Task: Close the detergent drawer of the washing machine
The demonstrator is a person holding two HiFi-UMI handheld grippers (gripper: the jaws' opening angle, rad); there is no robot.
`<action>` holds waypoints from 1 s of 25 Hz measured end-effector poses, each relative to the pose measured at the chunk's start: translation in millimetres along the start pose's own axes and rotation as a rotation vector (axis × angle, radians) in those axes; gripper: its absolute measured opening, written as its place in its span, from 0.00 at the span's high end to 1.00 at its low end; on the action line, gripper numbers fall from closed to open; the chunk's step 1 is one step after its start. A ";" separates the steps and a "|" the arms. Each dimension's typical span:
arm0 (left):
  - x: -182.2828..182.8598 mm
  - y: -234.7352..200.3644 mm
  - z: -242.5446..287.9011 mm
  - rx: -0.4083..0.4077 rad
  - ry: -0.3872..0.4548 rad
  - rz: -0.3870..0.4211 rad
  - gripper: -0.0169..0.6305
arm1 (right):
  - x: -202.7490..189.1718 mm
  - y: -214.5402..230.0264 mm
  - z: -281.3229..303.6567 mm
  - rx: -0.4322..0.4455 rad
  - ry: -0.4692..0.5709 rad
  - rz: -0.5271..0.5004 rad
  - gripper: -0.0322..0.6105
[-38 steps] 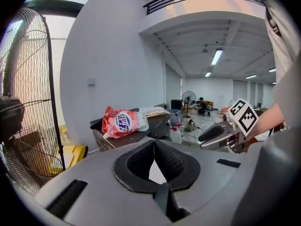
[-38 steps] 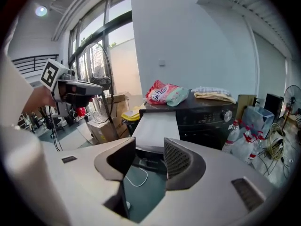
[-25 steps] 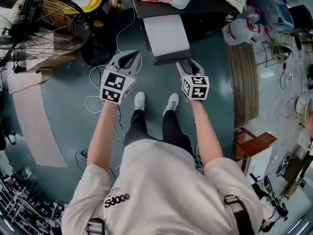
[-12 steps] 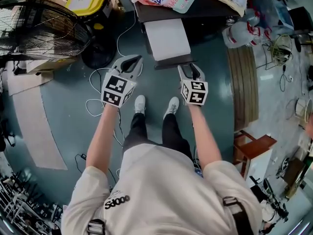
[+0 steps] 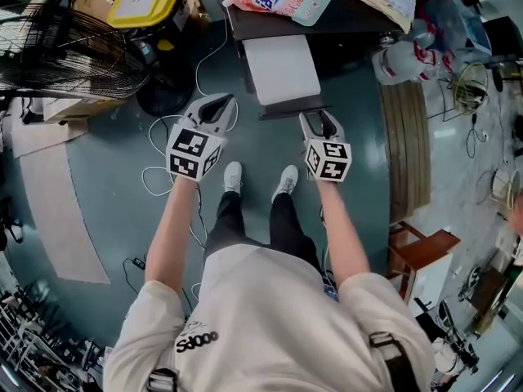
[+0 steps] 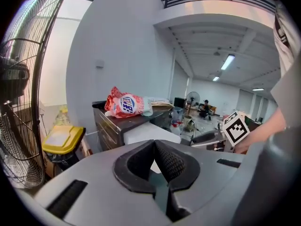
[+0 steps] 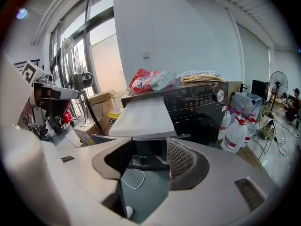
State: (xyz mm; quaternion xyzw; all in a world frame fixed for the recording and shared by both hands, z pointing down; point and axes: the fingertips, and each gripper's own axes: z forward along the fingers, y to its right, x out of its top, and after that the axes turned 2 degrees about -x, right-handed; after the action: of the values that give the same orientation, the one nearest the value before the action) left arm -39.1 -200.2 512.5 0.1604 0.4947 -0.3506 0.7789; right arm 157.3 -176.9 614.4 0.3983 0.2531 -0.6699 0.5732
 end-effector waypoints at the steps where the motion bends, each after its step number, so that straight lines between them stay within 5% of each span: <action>1: -0.4 -0.5 0.7 0.002 -0.002 0.001 0.95 | 0.2 0.2 -0.1 -0.001 0.001 -0.001 0.62; 25: 2.8 -9.6 10.4 0.013 0.016 0.009 0.95 | 13.9 0.8 3.7 -0.023 0.030 -0.036 0.62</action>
State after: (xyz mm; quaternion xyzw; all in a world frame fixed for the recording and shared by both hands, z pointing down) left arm -38.2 -214.2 515.7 0.1707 0.4978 -0.3489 0.7754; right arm 156.8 -187.8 605.1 0.3972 0.2766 -0.6710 0.5617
